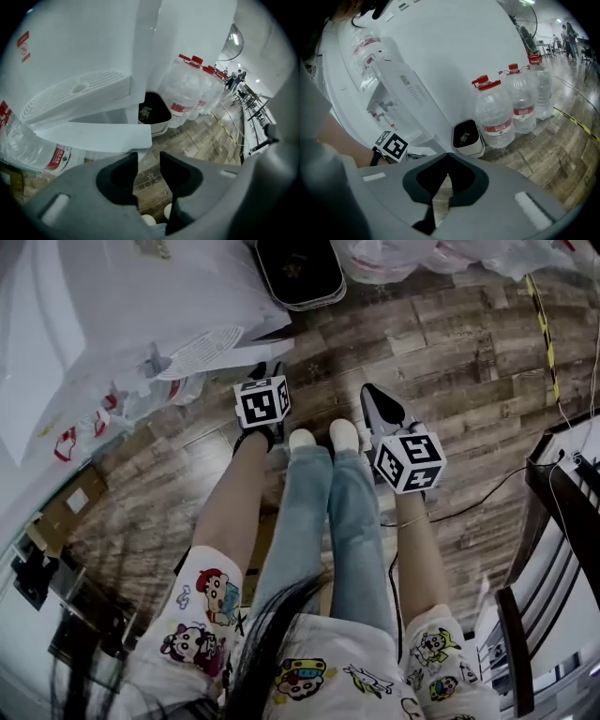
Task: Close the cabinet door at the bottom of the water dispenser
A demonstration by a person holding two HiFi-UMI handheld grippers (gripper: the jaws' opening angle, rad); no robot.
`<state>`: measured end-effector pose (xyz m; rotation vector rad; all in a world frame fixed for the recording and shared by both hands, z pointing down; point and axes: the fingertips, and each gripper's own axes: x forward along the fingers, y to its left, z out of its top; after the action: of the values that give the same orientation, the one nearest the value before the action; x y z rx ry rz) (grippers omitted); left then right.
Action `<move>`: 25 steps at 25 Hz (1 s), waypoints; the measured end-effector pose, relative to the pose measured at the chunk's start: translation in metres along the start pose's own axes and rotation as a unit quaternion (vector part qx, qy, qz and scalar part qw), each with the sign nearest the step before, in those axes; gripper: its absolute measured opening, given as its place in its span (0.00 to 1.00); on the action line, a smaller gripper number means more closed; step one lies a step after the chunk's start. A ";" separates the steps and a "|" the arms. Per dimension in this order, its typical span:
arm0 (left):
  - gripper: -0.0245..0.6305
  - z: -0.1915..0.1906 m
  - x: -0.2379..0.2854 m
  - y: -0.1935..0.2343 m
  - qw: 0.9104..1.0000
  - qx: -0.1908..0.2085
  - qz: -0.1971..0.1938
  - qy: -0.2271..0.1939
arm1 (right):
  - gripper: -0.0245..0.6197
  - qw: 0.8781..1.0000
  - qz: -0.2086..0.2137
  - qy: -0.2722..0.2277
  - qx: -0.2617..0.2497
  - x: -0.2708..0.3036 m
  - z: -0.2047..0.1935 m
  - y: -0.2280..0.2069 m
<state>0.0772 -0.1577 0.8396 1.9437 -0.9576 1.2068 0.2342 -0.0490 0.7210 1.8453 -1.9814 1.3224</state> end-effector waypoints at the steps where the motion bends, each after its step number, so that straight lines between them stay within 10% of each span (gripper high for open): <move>1: 0.26 0.005 0.002 0.000 1.000 0.005 -0.002 -0.002 | 0.05 1.000 -0.001 0.000 0.001 0.001 0.001 -0.001; 25: 0.35 0.070 0.033 -0.003 0.998 0.061 -0.011 -0.031 | 0.05 1.000 -0.011 -0.008 0.014 0.009 0.012 -0.024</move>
<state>0.1209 -0.2212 0.8436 2.0926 -0.9104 1.2245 0.2580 -0.0602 0.7314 1.8897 -1.9540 1.3408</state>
